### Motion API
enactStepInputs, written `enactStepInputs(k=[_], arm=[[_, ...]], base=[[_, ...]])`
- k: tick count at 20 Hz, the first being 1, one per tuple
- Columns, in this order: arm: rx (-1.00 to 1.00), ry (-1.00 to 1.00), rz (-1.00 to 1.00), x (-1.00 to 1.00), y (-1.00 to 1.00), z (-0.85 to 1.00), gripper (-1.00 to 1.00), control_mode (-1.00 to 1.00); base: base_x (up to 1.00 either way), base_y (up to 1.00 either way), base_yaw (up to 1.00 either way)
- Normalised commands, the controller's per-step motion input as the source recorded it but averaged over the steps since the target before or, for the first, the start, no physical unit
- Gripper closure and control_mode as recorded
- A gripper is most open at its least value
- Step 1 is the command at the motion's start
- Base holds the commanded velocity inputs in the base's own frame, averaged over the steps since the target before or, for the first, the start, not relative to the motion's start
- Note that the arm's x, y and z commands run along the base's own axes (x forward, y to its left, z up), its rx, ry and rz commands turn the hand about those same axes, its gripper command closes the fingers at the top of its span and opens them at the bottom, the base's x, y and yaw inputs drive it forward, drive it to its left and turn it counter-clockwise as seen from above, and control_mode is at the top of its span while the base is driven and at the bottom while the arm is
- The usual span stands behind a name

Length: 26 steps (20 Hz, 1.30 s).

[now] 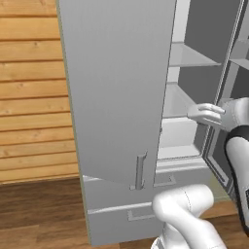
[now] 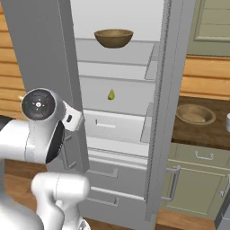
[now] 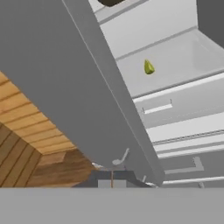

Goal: Grab a lemon wedge from the fridge and one ice cube from the ice bowl, and put them in the glass of lemonade.

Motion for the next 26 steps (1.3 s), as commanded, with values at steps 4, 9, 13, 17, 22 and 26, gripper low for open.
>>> enactStepInputs(k=[4,9,13,17,22,26], arm=[[0.01,0.17,-0.17,0.83,-0.04,0.00,1.00,-1.00],[0.13,0.12,-0.28,0.28,-0.41,0.00,1.00,-1.00],[0.18,0.06,-0.18,0.40,-0.28,-0.13,1.00,-1.00],[0.21,0.00,-0.02,0.64,0.00,-0.39,-1.00,-1.00],[0.18,0.00,0.01,0.72,-0.14,0.00,-1.00,-1.00],[0.23,-0.01,0.05,0.63,-0.14,0.00,-1.00,-1.00]], base=[[0.00,0.00,0.00],[0.00,0.00,0.00],[0.00,0.00,0.00],[0.00,0.00,0.00],[0.00,0.00,0.00],[0.00,0.00,0.00]])
